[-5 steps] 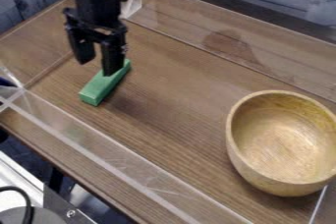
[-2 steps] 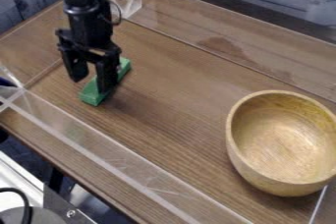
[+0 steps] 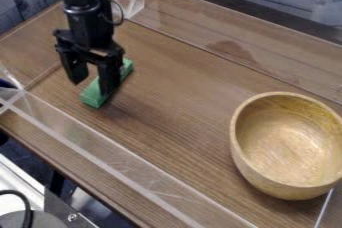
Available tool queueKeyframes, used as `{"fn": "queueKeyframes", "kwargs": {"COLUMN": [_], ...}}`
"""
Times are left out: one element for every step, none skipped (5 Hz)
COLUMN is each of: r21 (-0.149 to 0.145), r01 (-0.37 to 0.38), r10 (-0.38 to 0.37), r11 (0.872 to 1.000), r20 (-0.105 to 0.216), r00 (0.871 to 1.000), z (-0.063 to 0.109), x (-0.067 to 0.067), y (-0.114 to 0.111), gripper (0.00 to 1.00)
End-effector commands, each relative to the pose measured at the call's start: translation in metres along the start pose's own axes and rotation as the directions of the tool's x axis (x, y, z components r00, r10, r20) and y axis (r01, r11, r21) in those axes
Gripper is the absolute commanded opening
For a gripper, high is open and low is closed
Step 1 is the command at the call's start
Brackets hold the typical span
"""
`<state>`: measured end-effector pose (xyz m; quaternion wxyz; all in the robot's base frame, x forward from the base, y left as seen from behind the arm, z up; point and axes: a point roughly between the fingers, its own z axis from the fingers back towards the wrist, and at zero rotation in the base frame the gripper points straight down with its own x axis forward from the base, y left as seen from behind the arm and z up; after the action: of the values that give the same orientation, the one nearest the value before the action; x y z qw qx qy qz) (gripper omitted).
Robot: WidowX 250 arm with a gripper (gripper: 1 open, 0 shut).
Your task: Put the green block in the brown bowl
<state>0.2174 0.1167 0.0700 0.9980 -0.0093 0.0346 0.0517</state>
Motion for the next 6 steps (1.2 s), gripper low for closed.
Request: {"fn": "queueKeyframes", "kwargs": {"r21": [0.003, -0.029, -0.057, -0.068, -0.078, -0.045], "r01": [-0.009, 0.034, 0.066, 0.054, 0.044, 0.013], "r10": [0.008, -0.031, -0.061, -0.045, -0.032, -0.005], "r11": [1.000, 0.999, 0.996, 0.996, 0.996, 0.999], "r20": [0.114, 0.102, 0.087, 0.123, 0.147, 0.163], "r00": [0.993, 0.994, 0.994, 0.991, 0.989, 0.987], "z": [0.036, 0.023, 0.012, 0.012, 0.012, 0.008], "x": [0.015, 0.016, 0.016, 0.024, 0.031, 0.029], "y": [-0.006, 0.005, 0.018, 0.011, 0.004, 0.003], "gripper": [1.00, 1.00, 1.00, 1.00, 1.00, 1.00]}}
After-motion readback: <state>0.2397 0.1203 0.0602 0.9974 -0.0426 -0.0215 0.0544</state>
